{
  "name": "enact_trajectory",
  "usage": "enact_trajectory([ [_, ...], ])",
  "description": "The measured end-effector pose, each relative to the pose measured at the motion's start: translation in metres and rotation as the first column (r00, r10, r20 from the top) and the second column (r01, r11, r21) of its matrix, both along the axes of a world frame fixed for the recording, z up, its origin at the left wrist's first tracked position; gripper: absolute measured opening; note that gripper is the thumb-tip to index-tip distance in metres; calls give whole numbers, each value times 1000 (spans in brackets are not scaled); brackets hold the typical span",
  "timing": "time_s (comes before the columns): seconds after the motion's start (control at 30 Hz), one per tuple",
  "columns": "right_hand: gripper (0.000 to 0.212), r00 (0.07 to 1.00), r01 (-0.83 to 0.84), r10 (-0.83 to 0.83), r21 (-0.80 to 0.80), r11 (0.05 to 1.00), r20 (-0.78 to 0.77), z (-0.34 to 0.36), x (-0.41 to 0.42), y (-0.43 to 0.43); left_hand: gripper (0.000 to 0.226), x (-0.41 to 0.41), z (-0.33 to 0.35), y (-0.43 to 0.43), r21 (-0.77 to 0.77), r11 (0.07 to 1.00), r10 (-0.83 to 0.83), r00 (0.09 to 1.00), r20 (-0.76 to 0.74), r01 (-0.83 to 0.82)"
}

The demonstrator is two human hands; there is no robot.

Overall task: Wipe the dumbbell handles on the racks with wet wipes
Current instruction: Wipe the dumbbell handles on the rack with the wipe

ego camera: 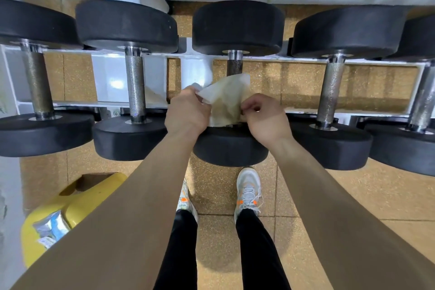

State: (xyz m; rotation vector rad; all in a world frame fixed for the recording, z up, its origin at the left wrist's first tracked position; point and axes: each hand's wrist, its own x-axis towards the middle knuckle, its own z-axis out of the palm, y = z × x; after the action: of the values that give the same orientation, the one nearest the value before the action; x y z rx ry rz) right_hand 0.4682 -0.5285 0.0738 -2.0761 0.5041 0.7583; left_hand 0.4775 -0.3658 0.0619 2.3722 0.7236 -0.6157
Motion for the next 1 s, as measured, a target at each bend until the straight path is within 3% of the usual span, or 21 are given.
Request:
enact_trajectory([
  [0.1,23,995,93,-96,49,994,43,2,-12,2,9,3,-2,-5,62,997,-38,998,-53,41],
  [0.2,24,979,176,-183,73,982,93,3,-21,8,30,6,3,-9,147,988,-46,998,-42,51],
  [0.3,27,938,284,-296,92,955,178,3,-28,15,37,1,21,-14,176,984,-21,957,288,-32],
  [0.37,30,910,324,-339,102,941,237,2,-32,19,34,-1,36,-24,67,997,-7,903,430,-24],
  [0.4,29,900,331,-345,95,939,266,0,-33,20,30,0,41,-32,-24,999,30,920,390,-22],
  [0.47,27,876,358,-363,75,931,317,-3,-34,22,26,9,40,-50,-199,977,96,990,103,-74],
  [0.53,24,846,412,-410,69,909,341,-4,-35,22,24,20,31,-65,-304,930,148,969,-199,-204],
  [0.57,23,833,435,-431,71,897,346,-5,-36,22,21,23,25,-70,-322,915,164,953,-256,-244],
  [0.77,17,793,511,-497,60,857,353,-10,-38,24,31,34,0,-72,-459,744,349,868,-352,-485],
  [0.9,14,779,518,-499,59,853,380,-10,-38,25,32,38,-13,-50,-692,571,185,890,-418,-443],
  [1.0,13,781,513,-494,58,856,383,-11,-38,25,29,45,-19,-39,-773,442,81,878,-472,-456],
])
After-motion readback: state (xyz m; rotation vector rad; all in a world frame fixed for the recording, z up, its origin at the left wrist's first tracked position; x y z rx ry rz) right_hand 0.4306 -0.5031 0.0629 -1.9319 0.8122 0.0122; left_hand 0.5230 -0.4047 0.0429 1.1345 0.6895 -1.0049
